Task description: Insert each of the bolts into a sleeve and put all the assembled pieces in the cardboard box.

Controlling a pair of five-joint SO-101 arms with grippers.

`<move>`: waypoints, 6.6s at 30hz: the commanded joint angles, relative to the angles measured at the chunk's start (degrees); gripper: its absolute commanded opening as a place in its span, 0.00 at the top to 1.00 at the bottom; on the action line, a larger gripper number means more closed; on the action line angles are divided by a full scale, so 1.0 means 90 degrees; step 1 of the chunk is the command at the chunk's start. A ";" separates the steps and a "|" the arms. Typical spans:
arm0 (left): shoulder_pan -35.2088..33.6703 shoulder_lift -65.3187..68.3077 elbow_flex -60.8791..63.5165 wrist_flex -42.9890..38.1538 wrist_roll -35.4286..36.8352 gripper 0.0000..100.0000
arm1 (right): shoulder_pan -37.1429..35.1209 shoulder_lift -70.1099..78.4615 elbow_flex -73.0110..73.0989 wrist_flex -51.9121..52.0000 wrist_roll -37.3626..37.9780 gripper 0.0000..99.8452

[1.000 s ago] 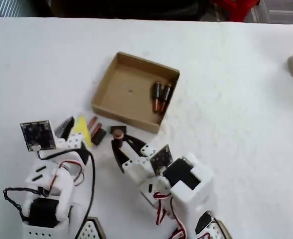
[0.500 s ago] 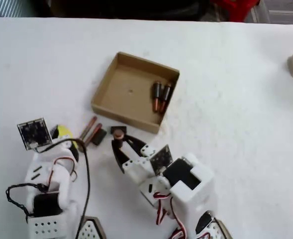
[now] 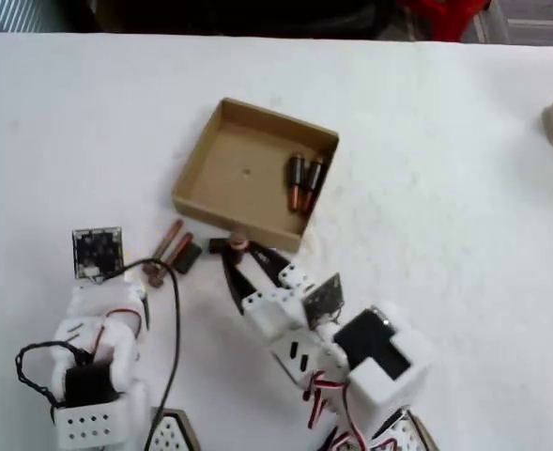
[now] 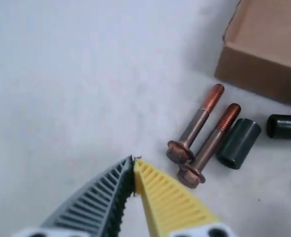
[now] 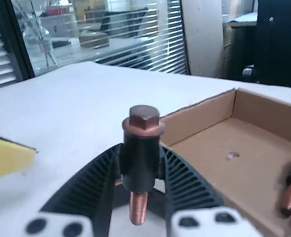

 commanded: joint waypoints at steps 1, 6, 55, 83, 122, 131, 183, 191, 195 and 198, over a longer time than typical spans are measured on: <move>0.0093 -0.0044 -0.0010 0.0039 -0.0098 0.98 | 0.0425 -0.0679 0.0166 -0.0015 0.0020 0.98; 0.0073 -0.0044 -0.0010 0.0039 -0.0107 0.98 | 0.0884 -0.1265 0.0147 0.0259 0.0020 0.98; 0.0073 -0.0044 -0.0010 0.0127 -0.0117 0.98 | 0.2291 -0.2291 -0.8371 1.4842 0.0049 0.98; 0.0073 -0.0044 -0.0010 0.0127 -0.0117 0.98 | 0.2300 0.2379 -1.2464 1.6640 0.0039 0.85; 0.0073 -0.0044 -0.0010 0.0098 -0.1035 0.98 | 0.0503 -0.0239 -1.1155 1.9746 0.2686 0.98; 0.0073 -0.0044 -0.0010 0.0117 -0.1035 0.98 | -0.0210 -0.1255 -0.9172 1.8144 0.2882 0.98; 0.0073 -0.0044 -0.0010 0.0127 -0.1045 0.98 | 0.0093 0.1724 -1.0579 1.7372 0.6115 0.93; 0.0073 -0.0044 -0.0010 0.0127 -0.1045 0.98 | 0.0103 0.1714 -1.0598 1.7587 0.6115 0.87; 0.0073 -0.0044 -0.0010 0.0127 -0.1045 0.98 | 0.0083 0.1714 -1.0891 1.7988 0.6115 0.79; 0.0073 -0.0044 -0.0010 0.0127 -0.1045 0.98 | 0.0112 0.1714 -1.0960 1.8056 0.6125 0.82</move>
